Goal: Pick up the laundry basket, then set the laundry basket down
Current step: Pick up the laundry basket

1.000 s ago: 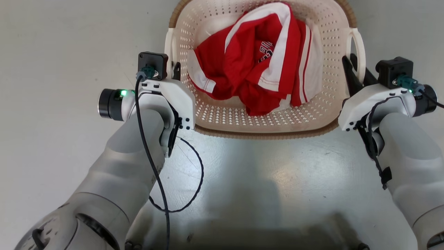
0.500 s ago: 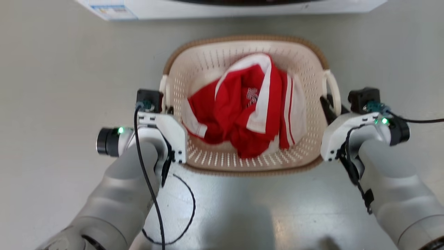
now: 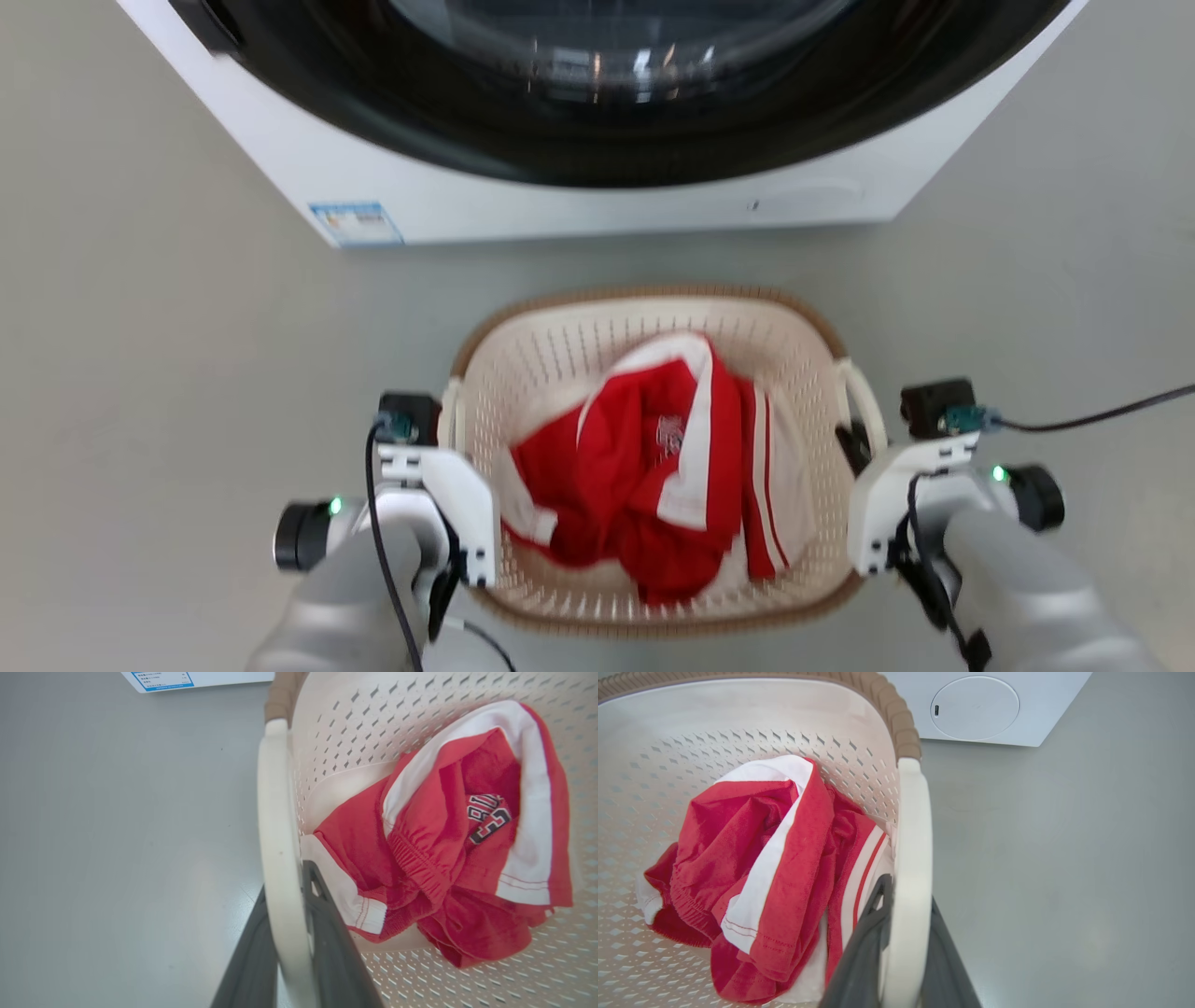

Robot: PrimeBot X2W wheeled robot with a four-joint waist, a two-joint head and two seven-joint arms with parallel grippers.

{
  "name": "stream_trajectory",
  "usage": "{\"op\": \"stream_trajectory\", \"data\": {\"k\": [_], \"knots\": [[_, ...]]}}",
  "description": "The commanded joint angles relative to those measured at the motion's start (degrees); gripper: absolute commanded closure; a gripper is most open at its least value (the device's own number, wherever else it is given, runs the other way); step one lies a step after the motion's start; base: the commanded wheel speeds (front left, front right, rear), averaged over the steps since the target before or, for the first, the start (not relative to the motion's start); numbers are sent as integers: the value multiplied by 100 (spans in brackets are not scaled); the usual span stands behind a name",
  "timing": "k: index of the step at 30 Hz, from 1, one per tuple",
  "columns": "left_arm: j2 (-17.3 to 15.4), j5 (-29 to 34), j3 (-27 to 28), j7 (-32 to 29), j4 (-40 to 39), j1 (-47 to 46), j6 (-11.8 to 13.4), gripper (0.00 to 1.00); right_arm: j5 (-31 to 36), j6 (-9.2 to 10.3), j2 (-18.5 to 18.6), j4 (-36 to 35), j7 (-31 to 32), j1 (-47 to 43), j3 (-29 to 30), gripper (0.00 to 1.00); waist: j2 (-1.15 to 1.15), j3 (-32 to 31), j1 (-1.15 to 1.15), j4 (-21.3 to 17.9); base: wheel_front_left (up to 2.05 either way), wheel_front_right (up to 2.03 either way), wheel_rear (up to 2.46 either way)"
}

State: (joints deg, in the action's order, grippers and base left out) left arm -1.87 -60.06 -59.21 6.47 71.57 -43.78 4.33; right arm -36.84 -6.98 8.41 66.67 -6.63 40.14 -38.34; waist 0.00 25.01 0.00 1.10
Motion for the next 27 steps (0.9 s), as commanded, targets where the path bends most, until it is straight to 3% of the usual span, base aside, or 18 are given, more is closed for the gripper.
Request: {"op": "stream_trajectory", "data": {"k": [1, 13, 27], "knots": [[-100, -30, 60, 15, -9, 64, -54, 100, -41, -51, -93, -99, 36, -259, -184, 100, 0, -502, 0, -48, 0, 0, 0], [-100, -219, -25, -240, 143, 932, -370, 100, -783, -51, -111, -103, 398, -967, -801, 100, 0, -1776, 0, -61, 0, 0, 0], [-134, -266, -163, -565, 207, 1545, -509, 100, -1510, -51, -292, -157, 1026, -1488, -1221, 100, 0, -2565, 0, -18, 0, 0, 0]]}}
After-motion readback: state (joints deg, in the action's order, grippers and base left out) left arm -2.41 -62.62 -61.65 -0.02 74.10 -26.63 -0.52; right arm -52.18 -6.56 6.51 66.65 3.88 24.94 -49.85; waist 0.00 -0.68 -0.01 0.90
